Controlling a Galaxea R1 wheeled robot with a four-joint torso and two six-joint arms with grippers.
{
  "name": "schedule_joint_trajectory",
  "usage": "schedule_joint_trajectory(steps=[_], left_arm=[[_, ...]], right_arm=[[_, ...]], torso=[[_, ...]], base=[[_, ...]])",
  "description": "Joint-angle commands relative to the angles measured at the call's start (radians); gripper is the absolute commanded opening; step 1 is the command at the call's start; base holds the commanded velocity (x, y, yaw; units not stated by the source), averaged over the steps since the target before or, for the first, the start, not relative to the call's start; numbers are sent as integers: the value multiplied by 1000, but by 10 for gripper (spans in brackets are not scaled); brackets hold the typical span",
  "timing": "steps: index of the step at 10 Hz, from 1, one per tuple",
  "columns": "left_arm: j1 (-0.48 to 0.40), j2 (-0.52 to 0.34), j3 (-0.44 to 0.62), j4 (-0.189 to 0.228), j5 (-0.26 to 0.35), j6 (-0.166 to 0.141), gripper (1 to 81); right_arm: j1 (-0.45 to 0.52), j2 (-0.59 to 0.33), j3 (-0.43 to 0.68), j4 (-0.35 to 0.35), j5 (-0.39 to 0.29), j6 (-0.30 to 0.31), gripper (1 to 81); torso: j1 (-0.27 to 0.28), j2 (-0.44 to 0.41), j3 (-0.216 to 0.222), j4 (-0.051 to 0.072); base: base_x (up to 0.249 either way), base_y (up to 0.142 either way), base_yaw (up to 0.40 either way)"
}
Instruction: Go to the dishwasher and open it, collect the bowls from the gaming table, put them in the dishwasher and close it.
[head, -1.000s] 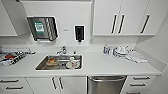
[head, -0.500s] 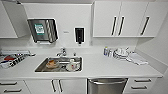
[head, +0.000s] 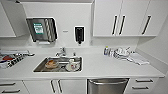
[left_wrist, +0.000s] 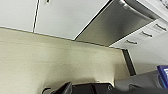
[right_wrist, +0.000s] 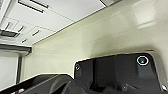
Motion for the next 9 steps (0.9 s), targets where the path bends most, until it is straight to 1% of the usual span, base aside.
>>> schedule_joint_trajectory(steps=[1, 2, 3, 5, 6, 7, 8, 9], left_arm=[[-169, -112, 73, 1, 100, -52, 811], [-214, -126, 93, 1, 144, -67, 811], [-266, -137, 113, 1, 183, -67, 811], [-360, -191, 194, 1, 255, -67, 811], [-404, -204, 223, 1, 298, -67, 811], [-430, -198, 234, 1, 352, -67, 811], [-459, -192, 236, -1, 419, -67, 811], [-470, -192, 239, -1, 441, -69, 811]], right_arm=[[107, -79, 61, 16, -41, 31, 811], [110, -82, 62, 15, -41, 31, 811], [110, -82, 62, 15, -41, 31, 811], [126, -85, 67, 15, -41, 31, 811], [138, -88, 76, 16, -41, 33, 811], [147, -88, 82, 16, -44, 36, 811], [158, -88, 88, 16, -46, 38, 811], [169, -90, 93, 18, -47, 51, 811]], torso=[[63, -97, -91, 0], [85, -132, -31, 0], [107, -165, -53, 0], [143, -224, -69, 0], [164, -257, -71, 0], [187, -294, -164, 0], [203, -320, -170, 0], [219, -346, -184, 0]], base=[[0, 0, 0], [0, 0, 0], [0, 0, 0], [0, 0, 0], [0, 0, 0], [0, 0, 0], [0, 0, 0], [0, 0, 0]])
